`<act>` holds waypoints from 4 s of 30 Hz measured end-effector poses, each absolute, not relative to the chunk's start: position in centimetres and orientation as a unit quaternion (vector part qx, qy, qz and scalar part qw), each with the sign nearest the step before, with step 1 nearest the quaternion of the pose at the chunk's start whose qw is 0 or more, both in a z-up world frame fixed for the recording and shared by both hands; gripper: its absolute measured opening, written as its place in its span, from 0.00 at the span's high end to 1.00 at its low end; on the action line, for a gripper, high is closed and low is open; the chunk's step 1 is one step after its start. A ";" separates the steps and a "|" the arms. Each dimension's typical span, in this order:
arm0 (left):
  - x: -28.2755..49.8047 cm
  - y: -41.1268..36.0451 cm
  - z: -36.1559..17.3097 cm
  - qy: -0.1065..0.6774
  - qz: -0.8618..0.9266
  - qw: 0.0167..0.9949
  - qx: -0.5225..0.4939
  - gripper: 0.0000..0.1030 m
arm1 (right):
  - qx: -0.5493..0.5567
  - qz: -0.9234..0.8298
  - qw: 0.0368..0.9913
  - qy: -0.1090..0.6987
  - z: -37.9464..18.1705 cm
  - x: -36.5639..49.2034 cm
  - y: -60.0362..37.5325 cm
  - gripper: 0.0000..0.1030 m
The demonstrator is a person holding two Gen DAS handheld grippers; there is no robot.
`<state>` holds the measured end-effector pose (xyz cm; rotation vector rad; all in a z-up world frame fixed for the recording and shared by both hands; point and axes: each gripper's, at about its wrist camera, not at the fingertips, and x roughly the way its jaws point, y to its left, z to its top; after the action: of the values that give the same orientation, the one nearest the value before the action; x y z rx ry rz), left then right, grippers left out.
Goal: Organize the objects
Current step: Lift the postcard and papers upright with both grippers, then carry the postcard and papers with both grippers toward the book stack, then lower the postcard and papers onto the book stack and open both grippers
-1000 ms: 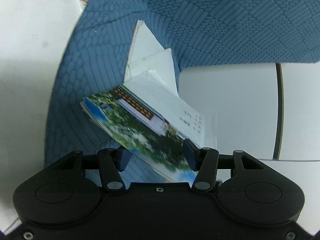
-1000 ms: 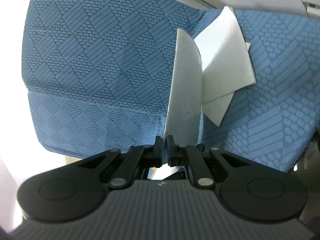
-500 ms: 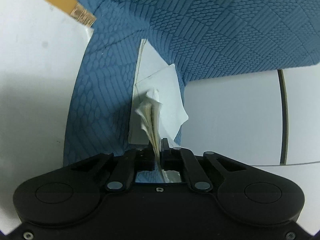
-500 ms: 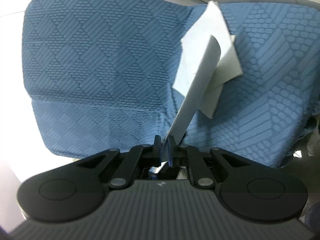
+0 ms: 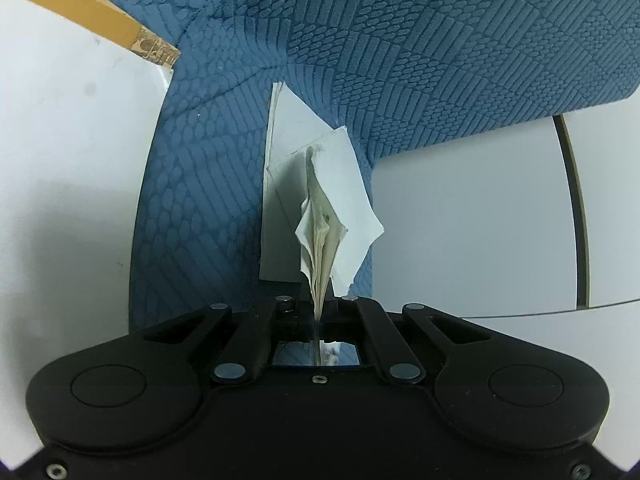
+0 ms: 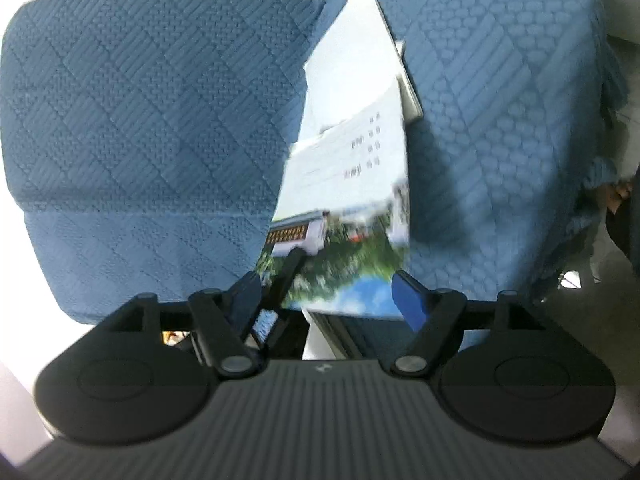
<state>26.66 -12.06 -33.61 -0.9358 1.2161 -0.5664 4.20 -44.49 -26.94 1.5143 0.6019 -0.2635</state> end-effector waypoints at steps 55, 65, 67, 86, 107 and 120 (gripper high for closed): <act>20.8 -5.6 -24.1 0.495 -0.259 0.701 -0.443 0.92 | 0.577 -0.186 0.755 0.249 -18.2 5.0 -39.1 0.93; 20.2 -1.3 -19.4 0.474 -0.252 0.717 -0.444 0.91 | 0.560 -0.136 0.775 0.261 -14.5 7.2 -36.6 0.93; 20.1 -0.2 -18.7 0.469 -0.249 0.720 -0.446 0.91 | 0.555 -0.126 0.778 0.265 -13.8 7.7 -36.0 0.93; 18.9 9.2 -21.8 0.465 -0.185 0.744 -0.442 0.89 | 0.512 -0.049 0.791 0.331 -16.2 13.3 -28.4 0.91; 18.4 9.4 -30.4 0.529 -0.161 0.745 -0.373 0.89 | 0.467 -0.082 0.782 0.405 -24.5 12.6 -25.5 0.92; 17.8 8.6 -30.1 0.559 -0.157 0.740 -0.341 0.57 | 0.487 -0.097 0.755 0.429 -26.3 12.0 -26.3 0.86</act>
<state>17.83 8.58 -30.12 -0.7478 1.2253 -0.3438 11.99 -26.27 -26.31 1.0621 0.9350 -0.2126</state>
